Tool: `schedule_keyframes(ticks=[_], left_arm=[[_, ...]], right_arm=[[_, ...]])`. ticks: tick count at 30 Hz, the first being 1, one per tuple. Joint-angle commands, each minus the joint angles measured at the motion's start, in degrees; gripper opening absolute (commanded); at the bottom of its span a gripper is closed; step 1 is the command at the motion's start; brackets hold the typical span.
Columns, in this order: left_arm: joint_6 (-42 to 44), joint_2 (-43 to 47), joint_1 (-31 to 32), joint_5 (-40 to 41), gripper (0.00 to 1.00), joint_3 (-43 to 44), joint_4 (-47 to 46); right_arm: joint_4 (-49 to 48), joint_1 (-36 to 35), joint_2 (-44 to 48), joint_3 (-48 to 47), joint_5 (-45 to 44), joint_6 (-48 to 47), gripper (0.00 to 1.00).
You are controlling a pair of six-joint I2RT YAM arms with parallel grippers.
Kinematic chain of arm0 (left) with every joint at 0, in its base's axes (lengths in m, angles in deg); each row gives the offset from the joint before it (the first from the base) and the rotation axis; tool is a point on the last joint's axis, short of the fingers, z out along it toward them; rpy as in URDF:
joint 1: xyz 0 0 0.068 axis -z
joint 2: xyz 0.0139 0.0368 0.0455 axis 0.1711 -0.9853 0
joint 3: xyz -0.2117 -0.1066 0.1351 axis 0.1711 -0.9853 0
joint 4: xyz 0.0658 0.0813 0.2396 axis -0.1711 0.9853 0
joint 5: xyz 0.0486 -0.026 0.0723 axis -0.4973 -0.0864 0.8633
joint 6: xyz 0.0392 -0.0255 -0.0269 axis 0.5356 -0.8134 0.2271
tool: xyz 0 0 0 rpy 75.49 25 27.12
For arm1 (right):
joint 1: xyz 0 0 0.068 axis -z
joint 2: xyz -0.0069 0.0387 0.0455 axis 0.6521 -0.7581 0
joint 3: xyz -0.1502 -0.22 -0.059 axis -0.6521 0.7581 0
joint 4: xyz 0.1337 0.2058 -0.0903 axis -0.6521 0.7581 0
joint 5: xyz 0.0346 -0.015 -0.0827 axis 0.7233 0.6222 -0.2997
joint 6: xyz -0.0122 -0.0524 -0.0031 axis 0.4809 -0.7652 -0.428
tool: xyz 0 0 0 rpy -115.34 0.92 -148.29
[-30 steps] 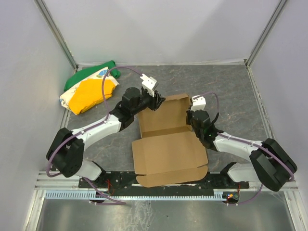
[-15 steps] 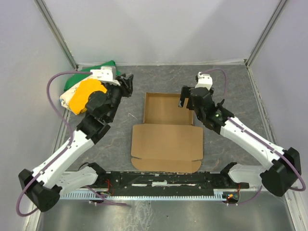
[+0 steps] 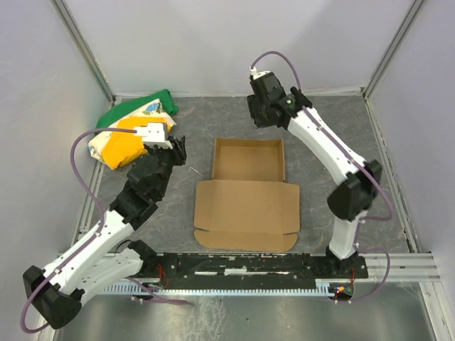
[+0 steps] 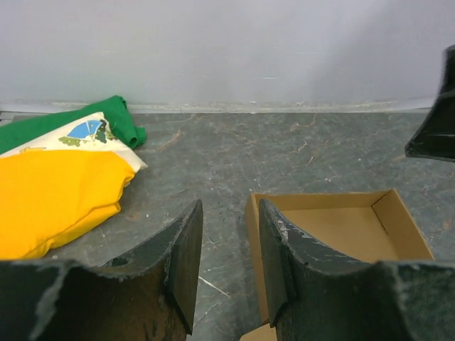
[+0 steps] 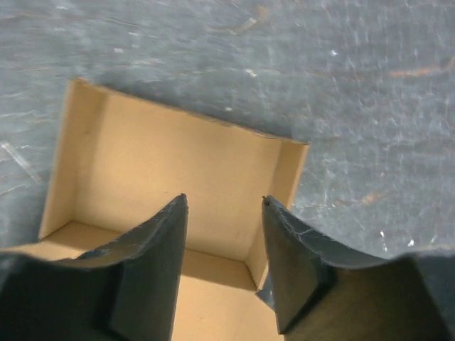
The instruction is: Fold the paper box
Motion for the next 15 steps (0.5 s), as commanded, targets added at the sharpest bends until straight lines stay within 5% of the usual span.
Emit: schedule_keyframes(ticks=[1, 5, 15], left_arm=[[1.07, 3.8, -0.13, 2.34, 0.45, -1.59, -2.69], [1.11, 4.57, -0.15, 3.34, 0.45, -1.96, -3.03], [0.03, 4.18, -0.15, 1.66, 0.45, -2.57, -3.1]], right_arm=[[15.73, 7.72, -9.06, -15.27, -0.79, -1.07, 0.64], [26.08, 8.76, -21.61, -33.53, 9.79, -13.59, 0.77], [18.7, 7.73, -25.59, -21.73, 16.43, -26.45, 0.78]])
